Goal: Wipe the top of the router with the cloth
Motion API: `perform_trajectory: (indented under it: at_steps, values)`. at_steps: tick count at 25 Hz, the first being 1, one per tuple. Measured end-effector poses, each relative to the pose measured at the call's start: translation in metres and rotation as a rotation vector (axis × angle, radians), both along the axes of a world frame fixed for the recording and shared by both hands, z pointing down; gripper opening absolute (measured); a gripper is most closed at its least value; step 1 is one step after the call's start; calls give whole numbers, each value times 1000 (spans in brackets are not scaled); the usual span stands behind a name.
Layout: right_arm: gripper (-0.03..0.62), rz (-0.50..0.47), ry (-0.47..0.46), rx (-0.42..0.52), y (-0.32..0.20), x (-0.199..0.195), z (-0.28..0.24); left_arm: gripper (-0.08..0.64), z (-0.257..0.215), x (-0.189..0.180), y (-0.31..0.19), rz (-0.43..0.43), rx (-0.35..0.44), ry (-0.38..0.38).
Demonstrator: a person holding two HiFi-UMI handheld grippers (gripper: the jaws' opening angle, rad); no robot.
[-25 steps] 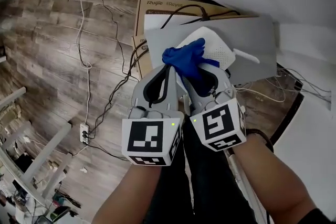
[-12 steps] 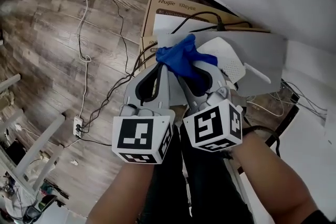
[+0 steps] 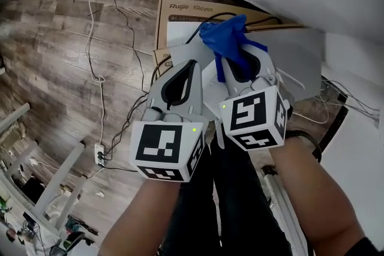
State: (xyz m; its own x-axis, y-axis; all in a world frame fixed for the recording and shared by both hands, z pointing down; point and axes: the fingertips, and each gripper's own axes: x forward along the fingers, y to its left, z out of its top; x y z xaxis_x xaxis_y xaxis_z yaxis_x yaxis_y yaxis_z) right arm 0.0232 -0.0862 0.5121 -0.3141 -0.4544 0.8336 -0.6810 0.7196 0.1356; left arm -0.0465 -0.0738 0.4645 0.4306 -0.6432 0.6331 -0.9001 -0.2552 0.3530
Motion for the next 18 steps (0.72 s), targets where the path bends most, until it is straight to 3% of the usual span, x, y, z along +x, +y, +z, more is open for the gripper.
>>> perform_trajectory:
  at_steps: [8, 18]
  values:
    - [115, 204, 0, 27, 12, 55, -2, 0, 4, 43, -8, 91, 0, 27]
    - [115, 235, -9, 11, 54, 75, -5, 0, -2, 52, 7, 129, 10, 23]
